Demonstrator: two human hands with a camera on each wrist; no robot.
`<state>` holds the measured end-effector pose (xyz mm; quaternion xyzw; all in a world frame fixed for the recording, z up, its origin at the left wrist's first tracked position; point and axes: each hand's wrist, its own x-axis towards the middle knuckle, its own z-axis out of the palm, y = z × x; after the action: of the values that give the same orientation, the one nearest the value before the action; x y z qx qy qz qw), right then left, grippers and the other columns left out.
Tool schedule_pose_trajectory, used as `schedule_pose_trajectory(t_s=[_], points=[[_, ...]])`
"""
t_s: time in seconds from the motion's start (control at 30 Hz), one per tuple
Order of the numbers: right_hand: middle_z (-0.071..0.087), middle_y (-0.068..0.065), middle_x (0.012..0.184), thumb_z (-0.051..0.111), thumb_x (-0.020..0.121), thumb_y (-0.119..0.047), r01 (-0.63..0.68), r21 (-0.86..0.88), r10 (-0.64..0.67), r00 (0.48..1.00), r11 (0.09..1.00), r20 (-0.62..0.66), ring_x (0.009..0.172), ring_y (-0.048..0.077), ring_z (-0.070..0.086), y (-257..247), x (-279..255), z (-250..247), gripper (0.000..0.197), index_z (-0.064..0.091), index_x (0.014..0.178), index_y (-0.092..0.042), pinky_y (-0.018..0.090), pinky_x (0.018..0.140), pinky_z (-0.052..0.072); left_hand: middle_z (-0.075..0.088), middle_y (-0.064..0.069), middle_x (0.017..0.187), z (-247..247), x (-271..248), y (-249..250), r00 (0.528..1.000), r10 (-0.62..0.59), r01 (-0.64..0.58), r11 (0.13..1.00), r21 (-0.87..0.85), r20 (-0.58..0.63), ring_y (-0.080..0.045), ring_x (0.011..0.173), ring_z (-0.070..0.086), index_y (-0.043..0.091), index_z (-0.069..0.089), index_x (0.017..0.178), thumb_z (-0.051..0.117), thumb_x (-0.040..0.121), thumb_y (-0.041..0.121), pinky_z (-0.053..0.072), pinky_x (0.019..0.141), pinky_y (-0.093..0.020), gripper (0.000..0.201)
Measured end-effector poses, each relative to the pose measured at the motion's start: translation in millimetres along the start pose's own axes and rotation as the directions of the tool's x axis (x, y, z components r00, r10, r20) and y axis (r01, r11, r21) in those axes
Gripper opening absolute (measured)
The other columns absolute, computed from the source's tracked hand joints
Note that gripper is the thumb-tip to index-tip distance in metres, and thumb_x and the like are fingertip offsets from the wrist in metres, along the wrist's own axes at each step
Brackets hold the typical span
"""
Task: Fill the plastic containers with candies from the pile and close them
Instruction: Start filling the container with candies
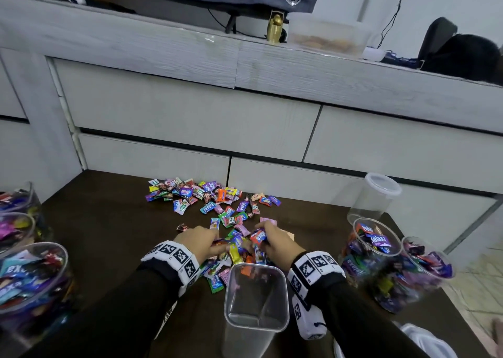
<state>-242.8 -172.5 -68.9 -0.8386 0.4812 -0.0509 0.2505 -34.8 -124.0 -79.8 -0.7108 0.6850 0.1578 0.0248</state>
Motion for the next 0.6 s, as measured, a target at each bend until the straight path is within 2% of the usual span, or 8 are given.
schedule_pose_trajectory(t_s=[0.1, 0.17, 0.23, 0.3, 0.4, 0.5, 0.53, 0.6], points=[[0.052, 0.013, 0.13, 0.045, 0.093, -0.004, -0.013, 0.026, 0.014, 0.999, 1.0, -0.03, 0.122, 0.026, 0.049, -3, -11, -5, 0.04, 0.04, 0.133, -0.011, 0.027, 0.099, 0.035, 0.066, -0.011, 0.113, -4, -10, 2, 1.0, 0.007, -0.008, 0.999, -0.034, -0.029, -0.027, 0.104, 0.061, 0.015, 0.055, 0.121, 0.039, 0.1, 0.053, 0.051, 0.089, -0.042, 0.046], [0.057, 0.013, 0.119, 0.044, 0.087, 0.003, -0.016, 0.079, 0.021, 0.998, 0.997, -0.058, 0.111, 0.025, 0.054, -5, -16, -11, 0.044, 0.042, 0.129, -0.011, 0.024, 0.089, 0.037, 0.066, -0.01, 0.113, -8, -16, 2, 0.998, -0.011, 0.004, 0.995, -0.104, -0.064, -0.026, 0.105, 0.062, 0.015, 0.053, 0.128, 0.038, 0.102, 0.048, 0.051, 0.09, -0.041, 0.045], [0.055, 0.01, 0.111, 0.039, 0.084, 0.008, -0.029, 0.104, 0.037, 0.996, 0.994, -0.076, 0.101, 0.023, 0.054, -8, -21, -14, 0.047, 0.043, 0.126, -0.013, 0.023, 0.08, 0.036, 0.067, -0.01, 0.105, -12, -22, 3, 0.993, -0.017, -0.005, 0.983, -0.182, -0.119, -0.027, 0.099, 0.063, 0.014, 0.057, 0.122, 0.039, 0.102, 0.047, 0.051, 0.085, -0.039, 0.042], [0.055, 0.008, 0.106, 0.037, 0.086, 0.008, -0.032, 0.124, 0.045, 0.993, 0.992, -0.109, 0.093, 0.022, 0.051, -10, -25, -17, 0.045, 0.043, 0.124, -0.016, 0.026, 0.081, 0.038, 0.068, -0.011, 0.098, -20, -29, 4, 0.98, -0.017, -0.038, 0.962, -0.27, -0.197, -0.028, 0.093, 0.064, 0.014, 0.06, 0.114, 0.04, 0.101, 0.046, 0.049, 0.078, -0.036, 0.04], [0.054, 0.005, 0.086, 0.038, 0.091, 0.007, -0.01, 0.2, 0.037, 0.99, 0.98, -0.134, 0.074, 0.017, 0.048, -12, -31, -25, 0.041, 0.043, 0.124, -0.016, 0.024, 0.068, 0.041, 0.068, -0.008, 0.089, -35, -42, 13, 0.941, 0.007, -0.146, 0.911, -0.385, -0.339, -0.021, 0.079, 0.063, 0.016, 0.062, 0.117, 0.043, 0.101, 0.044, 0.043, 0.066, -0.032, 0.037], [0.046, -0.001, 0.068, 0.042, 0.093, 0.002, 0.025, 0.24, 0.018, 0.985, 0.97, -0.174, 0.055, 0.01, 0.039, -15, -38, -36, 0.035, 0.044, 0.122, -0.018, 0.012, 0.048, 0.034, 0.07, -0.01, 0.107, -54, -60, 28, 0.882, 0.048, -0.271, 0.865, -0.422, -0.468, -0.022, 0.095, 0.063, 0.014, 0.059, 0.128, 0.044, 0.101, 0.044, 0.047, 0.082, -0.033, 0.043], [0.046, 0.0, 0.068, 0.043, 0.093, 0.001, 0.035, 0.243, 0.011, 0.982, 0.969, -0.187, 0.055, 0.011, 0.038, -17, -41, -40, 0.035, 0.044, 0.122, -0.019, 0.012, 0.047, 0.033, 0.069, -0.011, 0.108, -60, -66, 33, 0.859, 0.064, -0.313, 0.852, -0.42, -0.509, -0.021, 0.095, 0.063, 0.012, 0.06, 0.127, 0.045, 0.101, 0.044, 0.047, 0.083, -0.035, 0.044], [0.056, 0.011, 0.077, 0.045, 0.093, 0.0, 0.056, 0.238, -0.009, 0.981, 0.97, -0.195, 0.061, 0.015, 0.045, -21, -46, -48, 0.035, 0.044, 0.12, -0.023, 0.018, 0.054, 0.038, 0.07, -0.004, 0.096, -67, -80, 45, 0.817, 0.117, -0.397, 0.825, -0.403, -0.564, -0.007, 0.082, 0.06, 0.011, 0.062, 0.121, 0.047, 0.1, 0.045, 0.045, 0.075, -0.029, 0.043]])
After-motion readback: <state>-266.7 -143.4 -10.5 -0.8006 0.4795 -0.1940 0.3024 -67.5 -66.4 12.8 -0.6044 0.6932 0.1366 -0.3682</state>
